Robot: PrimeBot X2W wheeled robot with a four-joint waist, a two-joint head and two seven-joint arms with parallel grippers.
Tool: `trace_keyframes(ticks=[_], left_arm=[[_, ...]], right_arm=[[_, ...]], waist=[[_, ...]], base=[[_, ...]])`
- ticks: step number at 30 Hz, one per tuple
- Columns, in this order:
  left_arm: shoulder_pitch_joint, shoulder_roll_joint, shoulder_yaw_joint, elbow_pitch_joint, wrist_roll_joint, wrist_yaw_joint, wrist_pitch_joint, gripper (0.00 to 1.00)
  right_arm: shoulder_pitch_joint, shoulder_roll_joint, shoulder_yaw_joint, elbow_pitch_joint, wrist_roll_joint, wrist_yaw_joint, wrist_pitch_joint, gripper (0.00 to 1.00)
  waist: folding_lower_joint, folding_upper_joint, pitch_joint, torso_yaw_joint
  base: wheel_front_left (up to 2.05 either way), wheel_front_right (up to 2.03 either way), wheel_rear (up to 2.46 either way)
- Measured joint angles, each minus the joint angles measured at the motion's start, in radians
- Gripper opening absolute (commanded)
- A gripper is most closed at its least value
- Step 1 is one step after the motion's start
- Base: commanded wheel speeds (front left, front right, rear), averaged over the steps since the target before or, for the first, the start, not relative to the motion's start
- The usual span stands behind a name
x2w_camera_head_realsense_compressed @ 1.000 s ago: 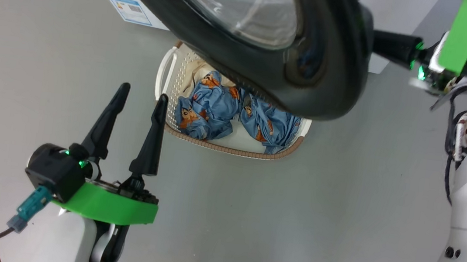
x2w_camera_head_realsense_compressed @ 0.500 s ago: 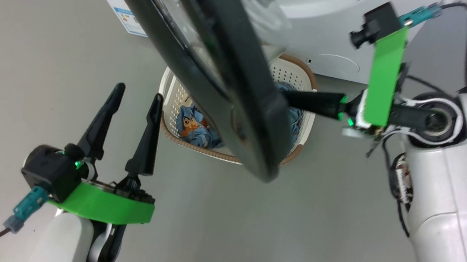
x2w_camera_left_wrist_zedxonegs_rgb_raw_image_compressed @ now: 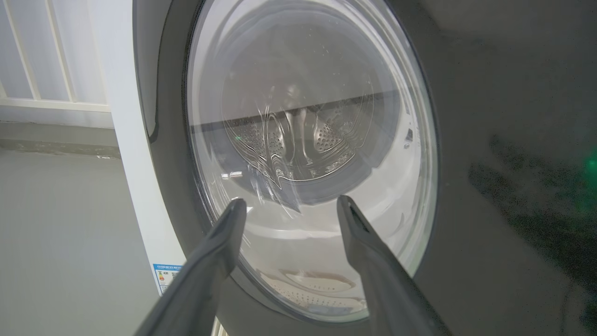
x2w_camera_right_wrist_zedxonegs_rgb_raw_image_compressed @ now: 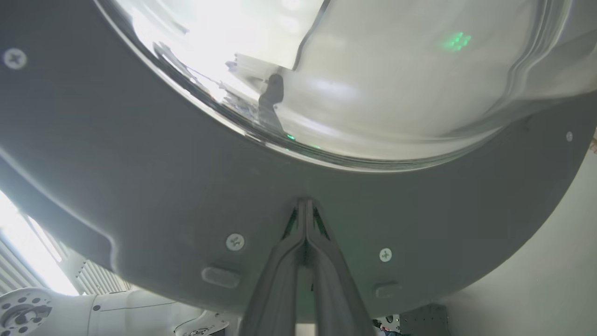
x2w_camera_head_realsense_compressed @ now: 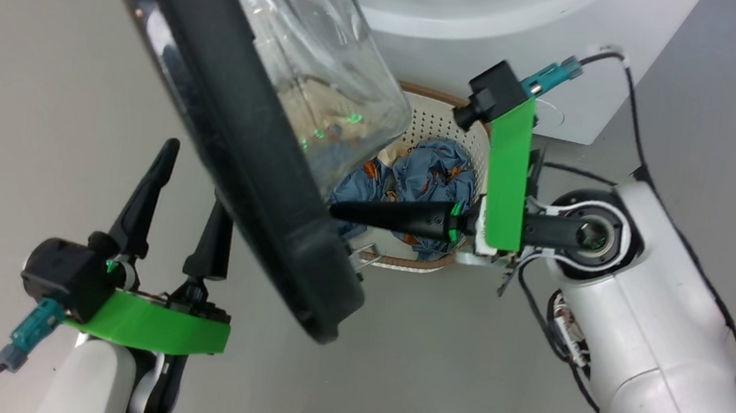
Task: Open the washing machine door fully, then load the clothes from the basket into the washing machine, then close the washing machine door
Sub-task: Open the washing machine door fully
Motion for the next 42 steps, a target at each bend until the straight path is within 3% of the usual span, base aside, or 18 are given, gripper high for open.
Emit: trace_keyframes(ticks=[6, 12, 41, 42], left_arm=[[0.003, 0.0, 0.007, 0.005, 0.004, 0.0, 0.0, 1.0], [0.02, 0.0, 0.014, 0.009, 0.012, 0.0, 0.0, 1.0], [0.188, 0.048, 0.087, 0.025, 0.02, 0.0, 0.0, 1.0], [0.191, 0.048, 0.091, 0.025, 0.02, 0.0, 0.0, 1.0]], right_arm=[[0.007, 0.001, 0.086, 0.009, 0.055, 0.0, -0.05, 0.0], [0.012, 0.001, 0.104, 0.03, 0.068, 0.0, -0.092, 0.0], [0.357, -0.035, -0.069, -0.067, 0.18, 0.0, -0.311, 0.0], [0.371, -0.033, -0.081, -0.073, 0.185, 0.0, -0.325, 0.15]], waist=[[0.0, 0.0, -0.011, -0.002], [0.0, 0.0001, -0.033, -0.007], [0.0, 0.0001, -0.22, -0.123], [0.0, 0.0001, -0.225, -0.129]], base=[[0.0, 0.0, 0.0], [0.0, 0.0, 0.0], [0.0, 0.0, 0.0], [0.0, 0.0, 0.0]])
